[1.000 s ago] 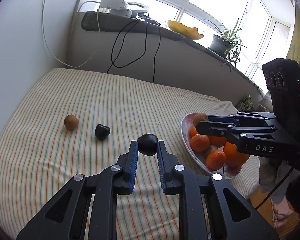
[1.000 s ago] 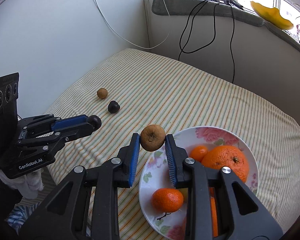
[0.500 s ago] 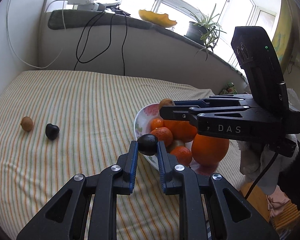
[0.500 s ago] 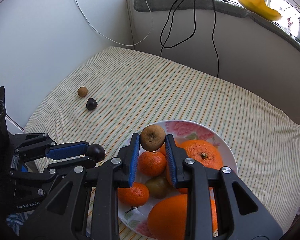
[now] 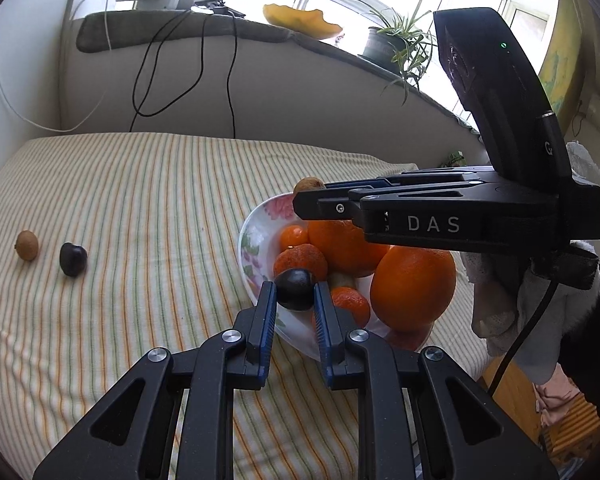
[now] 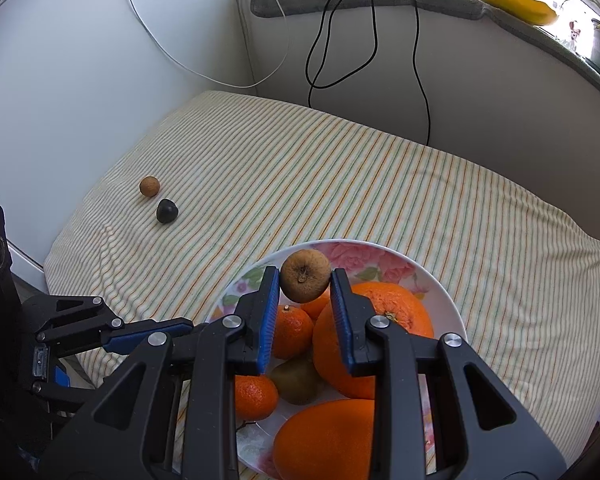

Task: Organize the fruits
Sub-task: 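Carry the plum and kiwi onto the plate and open both tools, then move the left tool to the last brown kiwi while the right tool approaches the last plum, then close the left tool on the kiwi while the right tool grasps the plum, then carry the kiwi and plum onto the plate and open both tools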

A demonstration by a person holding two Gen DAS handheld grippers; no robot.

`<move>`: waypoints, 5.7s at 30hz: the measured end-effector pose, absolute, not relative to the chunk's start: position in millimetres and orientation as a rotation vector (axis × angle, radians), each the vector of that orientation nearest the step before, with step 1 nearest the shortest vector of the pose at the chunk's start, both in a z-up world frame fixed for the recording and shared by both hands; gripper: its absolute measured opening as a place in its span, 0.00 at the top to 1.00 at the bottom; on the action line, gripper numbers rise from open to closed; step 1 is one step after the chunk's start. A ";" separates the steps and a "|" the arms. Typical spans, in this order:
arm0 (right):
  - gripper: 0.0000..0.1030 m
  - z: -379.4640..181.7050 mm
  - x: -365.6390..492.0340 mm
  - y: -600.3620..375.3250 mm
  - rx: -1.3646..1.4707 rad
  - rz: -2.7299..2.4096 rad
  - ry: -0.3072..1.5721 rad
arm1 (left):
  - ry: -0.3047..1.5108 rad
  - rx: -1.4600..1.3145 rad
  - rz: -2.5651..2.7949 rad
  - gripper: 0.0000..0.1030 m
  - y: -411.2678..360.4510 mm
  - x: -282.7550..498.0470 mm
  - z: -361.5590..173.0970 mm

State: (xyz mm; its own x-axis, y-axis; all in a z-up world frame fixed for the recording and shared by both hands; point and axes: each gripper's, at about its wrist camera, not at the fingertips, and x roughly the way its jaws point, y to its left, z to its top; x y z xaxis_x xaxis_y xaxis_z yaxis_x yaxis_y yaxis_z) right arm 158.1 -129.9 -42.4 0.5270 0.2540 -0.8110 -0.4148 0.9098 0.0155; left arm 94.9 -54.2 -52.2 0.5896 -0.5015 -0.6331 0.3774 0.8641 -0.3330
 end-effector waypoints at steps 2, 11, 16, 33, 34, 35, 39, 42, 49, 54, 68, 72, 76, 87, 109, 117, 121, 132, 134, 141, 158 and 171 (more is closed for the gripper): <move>0.74 -43.5 158.8 -129.4 -0.190 0.400 0.938 | 0.791 -0.165 -0.516 0.83 -56.4 95.2 -53.0; 0.71 -45.5 159.7 -130.4 -0.182 0.394 0.944 | 0.795 -0.174 -0.523 0.70 -60.0 98.8 -52.8; 0.49 -42.9 156.8 -130.2 -0.189 0.382 0.924 | 0.792 -0.175 -0.517 0.64 -60.3 98.1 -52.1; 0.33 -32.8 151.7 -127.3 -0.186 0.358 0.893 | 0.780 -0.130 -0.451 0.37 -49.8 88.4 -49.9; 0.33 -32.6 151.4 -126.6 -0.187 0.358 0.893 | 0.777 -0.124 -0.437 0.35 -48.4 88.0 -49.3; 0.33 -32.3 151.1 -125.8 -0.188 0.359 0.892 | 0.773 -0.114 -0.425 0.34 -47.3 87.2 -48.5; 0.33 -30.2 149.3 -124.0 -0.184 0.361 0.887 | 0.765 -0.099 -0.409 0.34 -42.0 83.5 -46.1; 0.33 -29.0 148.4 -122.0 -0.184 0.359 0.883 | 0.760 -0.090 -0.390 0.33 -39.0 82.2 -45.4; 0.32 -30.5 145.9 -115.5 -0.191 0.359 0.882 | 0.751 -0.086 -0.373 0.31 -33.2 78.9 -45.2; 0.32 -29.6 144.9 -109.8 -0.191 0.364 0.878 | 0.747 -0.088 -0.350 0.31 -24.7 78.5 -46.0; 0.32 -30.5 141.8 -74.9 -0.204 0.407 0.845 | 0.749 -0.094 -0.250 0.31 31.9 80.3 -54.4; 0.32 -30.3 140.2 -61.9 -0.209 0.422 0.816 | 0.751 -0.101 -0.214 0.31 53.0 80.7 -57.7; 0.32 -30.8 141.5 -48.7 -0.211 0.446 0.814 | 0.755 -0.114 -0.183 0.32 74.1 84.1 -61.1; 0.33 -43.5 153.6 -19.9 -0.100 0.504 0.868 | 0.769 -0.154 -0.165 0.58 110.9 103.9 -70.9; 0.55 -95.7 207.0 0.2 0.155 0.536 1.094 | 0.814 -0.156 -0.205 0.71 109.6 143.9 -80.4; 0.57 -108.5 214.1 4.2 0.185 0.533 1.123 | 0.825 -0.172 -0.215 0.71 112.2 153.0 -85.8; 0.63 -113.5 219.3 10.1 0.184 0.538 1.136 | 0.841 -0.167 -0.216 0.75 110.9 157.9 -90.3; 0.71 -135.3 238.4 51.7 0.175 0.544 1.163 | 0.852 -0.148 -0.215 0.77 108.3 162.8 -92.9; 0.74 -138.4 239.2 56.0 0.177 0.545 1.164 | 0.852 -0.143 -0.215 0.77 107.3 164.9 -92.8; 0.76 -138.3 229.6 54.1 0.186 0.554 1.160 | 0.847 -0.141 -0.213 0.78 107.7 163.4 -93.0; 0.77 -109.3 196.7 14.8 0.162 0.575 1.092 | 0.805 -0.171 -0.241 0.78 103.9 135.2 -79.2; 0.77 -65.0 162.7 -51.0 0.139 0.539 0.998 | 0.757 -0.182 -0.327 0.78 64.4 107.2 -53.7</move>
